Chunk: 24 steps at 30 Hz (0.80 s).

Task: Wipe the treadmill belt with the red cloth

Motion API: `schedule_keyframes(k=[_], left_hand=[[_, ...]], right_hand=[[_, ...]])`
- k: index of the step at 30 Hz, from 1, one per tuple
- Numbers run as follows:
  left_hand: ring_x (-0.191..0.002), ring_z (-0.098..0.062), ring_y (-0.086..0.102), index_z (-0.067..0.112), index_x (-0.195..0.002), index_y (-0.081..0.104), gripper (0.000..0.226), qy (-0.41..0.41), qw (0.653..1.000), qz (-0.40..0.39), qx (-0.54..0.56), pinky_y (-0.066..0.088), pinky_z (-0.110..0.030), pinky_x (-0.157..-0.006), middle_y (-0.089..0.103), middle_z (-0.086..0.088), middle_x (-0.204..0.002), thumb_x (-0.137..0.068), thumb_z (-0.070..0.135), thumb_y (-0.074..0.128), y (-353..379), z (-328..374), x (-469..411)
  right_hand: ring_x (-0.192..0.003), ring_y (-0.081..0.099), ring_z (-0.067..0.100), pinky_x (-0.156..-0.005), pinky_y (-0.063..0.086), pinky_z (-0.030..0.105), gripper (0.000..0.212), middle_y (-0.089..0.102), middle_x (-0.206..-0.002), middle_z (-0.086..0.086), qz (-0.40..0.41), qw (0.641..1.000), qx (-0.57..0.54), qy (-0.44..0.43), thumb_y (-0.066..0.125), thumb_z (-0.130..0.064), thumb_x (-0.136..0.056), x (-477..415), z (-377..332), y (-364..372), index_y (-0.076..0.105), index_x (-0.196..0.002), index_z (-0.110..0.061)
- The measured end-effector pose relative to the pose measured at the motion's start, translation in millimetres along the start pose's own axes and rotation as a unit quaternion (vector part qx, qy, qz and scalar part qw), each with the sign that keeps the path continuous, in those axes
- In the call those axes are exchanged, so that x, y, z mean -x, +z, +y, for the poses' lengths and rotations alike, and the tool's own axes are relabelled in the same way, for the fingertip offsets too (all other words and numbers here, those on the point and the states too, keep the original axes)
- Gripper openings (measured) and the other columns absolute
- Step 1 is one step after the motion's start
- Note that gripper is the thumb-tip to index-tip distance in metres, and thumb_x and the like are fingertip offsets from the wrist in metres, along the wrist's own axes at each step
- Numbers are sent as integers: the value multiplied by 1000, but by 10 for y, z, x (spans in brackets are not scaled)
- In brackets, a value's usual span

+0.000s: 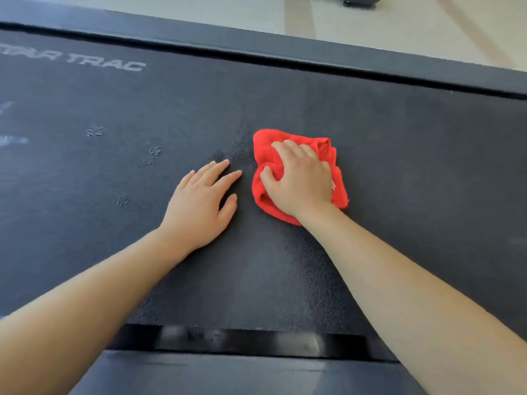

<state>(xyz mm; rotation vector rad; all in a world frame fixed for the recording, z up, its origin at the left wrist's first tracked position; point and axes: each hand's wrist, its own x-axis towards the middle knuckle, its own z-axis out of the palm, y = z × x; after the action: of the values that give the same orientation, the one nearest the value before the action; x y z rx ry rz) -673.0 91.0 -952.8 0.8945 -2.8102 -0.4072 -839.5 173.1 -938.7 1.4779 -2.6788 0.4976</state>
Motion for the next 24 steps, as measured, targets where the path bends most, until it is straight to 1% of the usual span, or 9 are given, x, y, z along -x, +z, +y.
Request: schedule_keyframes(k=[3, 6, 9, 11, 13, 15, 18, 21, 24], left_hand=[[-142, -22, 22, 25, -141, 39, 46, -1, 1000, -10, -8, 13, -38, -115, 28, 0, -153, -96, 31, 38, -49, -14, 221], [-141, -22, 25, 25, -140, 41, 51, -7, 1000, -19, -6, 15, -37, -115, 29, 0, -152, -92, 38, 29, -109, -46, 539], [-139, -23, 29, 24, -138, 44, 59, -7, 1000, -19, 0, 21, -39, -115, 34, -1, -150, -87, 43, 21, -154, -62, 702], [-137, -24, 33, 22, -135, 48, 61, -8, 1000, -10, 6, 24, -40, -113, 38, -3, -148, -85, 44, 23, -170, -51, 706], [-135, -25, 36, 21, -133, 51, 60, -12, 1000, -3, 10, 27, -40, -111, 41, -3, -146, -83, 44, 25, -179, -27, 687], [-134, -25, 38, 21, -132, 52, 59, -11, 1000, 1, 14, 30, -41, -109, 43, -3, -144, -82, 43, 27, -185, -19, 673], [-133, -25, 38, 20, -132, 52, 59, -5, 1000, 2, 17, 31, -41, -109, 43, -3, -144, -83, 43, 29, -185, -28, 678], [-134, -25, 37, 21, -132, 51, 59, -5, 1000, 0, 18, 29, -41, -110, 41, -3, -145, -83, 43, 28, -177, -42, 680], [-135, -25, 36, 21, -133, 50, 59, -8, 1000, -6, 21, 28, -40, -111, 40, -3, -146, -84, 44, 27, -174, -51, 688]], right_hand=[[-123, 41, 22, -89, 37, 44, 47, 50, -133, -7, -1, 1000, 3, 0, 44, -43, -87, -295, -60, 69, 47, -129, -25], [-122, 42, 22, -88, 37, 44, 46, 51, -131, -7, 0, 1000, -2, -14, 45, -42, -87, -295, -74, 78, 48, -129, -25], [-118, 44, 21, -83, 37, 41, 43, 53, -127, -8, -12, 997, -2, -77, 45, -42, -85, -18, -95, 35, 49, -125, -26], [-114, 47, 20, -78, 38, 40, 43, 54, -122, -7, -9, 994, 1, -110, 45, -42, -83, 308, -147, 0, 51, -122, -26], [-112, 50, 21, -76, 41, 41, 44, 56, -123, -4, 0, 992, -5, -124, 46, -43, -80, 686, -183, -49, 54, -120, -24], [-112, 52, 22, -76, 44, 41, 46, 57, -124, -2, 13, 992, -7, -129, 47, -43, -78, 1016, -180, -108, 56, -119, -24], [-113, 54, 20, -77, 43, 39, 46, 59, -124, -3, 25, 991, -3, -131, 48, -44, -78, 1290, -132, -157, 59, -118, -25], [-114, 53, 20, -78, 44, 40, 46, 59, -125, -4, 22, 993, -7, -118, 47, -45, -77, 1252, -153, -155, 59, -116, -25], [-120, 49, 19, -82, 42, 42, 47, 55, -131, -5, -1, 996, -12, -85, 46, -45, -79, 979, -234, -121, 56, -121, -26]])
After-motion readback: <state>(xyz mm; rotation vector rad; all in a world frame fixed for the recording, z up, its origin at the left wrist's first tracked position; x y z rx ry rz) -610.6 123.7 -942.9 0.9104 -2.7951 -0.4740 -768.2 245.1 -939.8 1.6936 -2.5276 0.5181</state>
